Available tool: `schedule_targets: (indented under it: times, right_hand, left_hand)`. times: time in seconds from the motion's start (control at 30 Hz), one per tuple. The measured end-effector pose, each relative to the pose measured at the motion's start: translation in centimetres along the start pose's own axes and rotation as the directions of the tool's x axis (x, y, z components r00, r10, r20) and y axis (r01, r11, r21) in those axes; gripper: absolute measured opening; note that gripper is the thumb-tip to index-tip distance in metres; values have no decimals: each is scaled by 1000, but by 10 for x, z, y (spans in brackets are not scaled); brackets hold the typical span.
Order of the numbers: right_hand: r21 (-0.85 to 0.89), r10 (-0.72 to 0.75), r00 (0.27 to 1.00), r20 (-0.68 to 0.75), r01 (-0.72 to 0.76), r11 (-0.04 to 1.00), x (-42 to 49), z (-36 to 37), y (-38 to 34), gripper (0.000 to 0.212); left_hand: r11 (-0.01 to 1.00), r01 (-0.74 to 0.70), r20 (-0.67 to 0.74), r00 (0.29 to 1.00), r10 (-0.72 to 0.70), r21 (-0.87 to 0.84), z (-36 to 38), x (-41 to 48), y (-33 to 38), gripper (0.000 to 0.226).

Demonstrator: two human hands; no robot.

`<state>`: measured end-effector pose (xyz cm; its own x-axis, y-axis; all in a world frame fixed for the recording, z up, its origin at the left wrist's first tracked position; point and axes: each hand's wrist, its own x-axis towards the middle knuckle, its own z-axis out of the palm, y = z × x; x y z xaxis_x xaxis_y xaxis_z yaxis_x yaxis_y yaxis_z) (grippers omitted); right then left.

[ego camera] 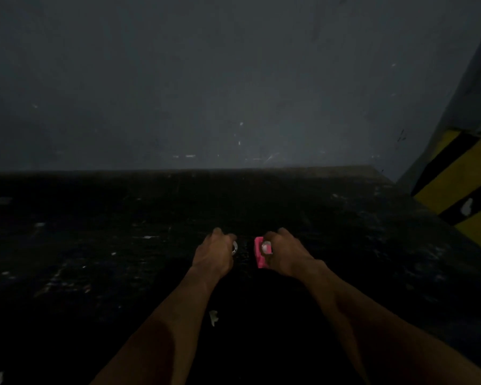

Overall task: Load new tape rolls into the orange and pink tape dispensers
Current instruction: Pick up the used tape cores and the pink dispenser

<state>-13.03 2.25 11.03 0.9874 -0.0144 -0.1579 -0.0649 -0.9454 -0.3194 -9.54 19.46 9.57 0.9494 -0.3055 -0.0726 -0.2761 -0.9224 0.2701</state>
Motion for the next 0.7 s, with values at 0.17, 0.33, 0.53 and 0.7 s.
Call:
schedule_targets:
  times: [0.17, 0.33, 0.53, 0.7]
  right_hand:
    - [-41, 35, 995, 89, -31, 999, 46, 33, -3, 48]
    - [-11, 25, 981, 192, -23, 1000, 96, 64, -4, 48]
    - [-43, 31, 970, 241, -21, 999, 143, 96, -5, 50]
    - [-42, 41, 973, 228, -32, 999, 164, 115, -4, 49]
  left_hand:
    - [996, 67, 55, 996, -63, -65, 32, 32, -26, 54]
    - [987, 141, 173, 977, -125, -81, 61, 66, -53, 56]
    - [980, 183, 222, 962, -161, -82, 84, 103, -74, 61]
    - [974, 201, 242, 955, -172, -100, 97, 126, -80, 57]
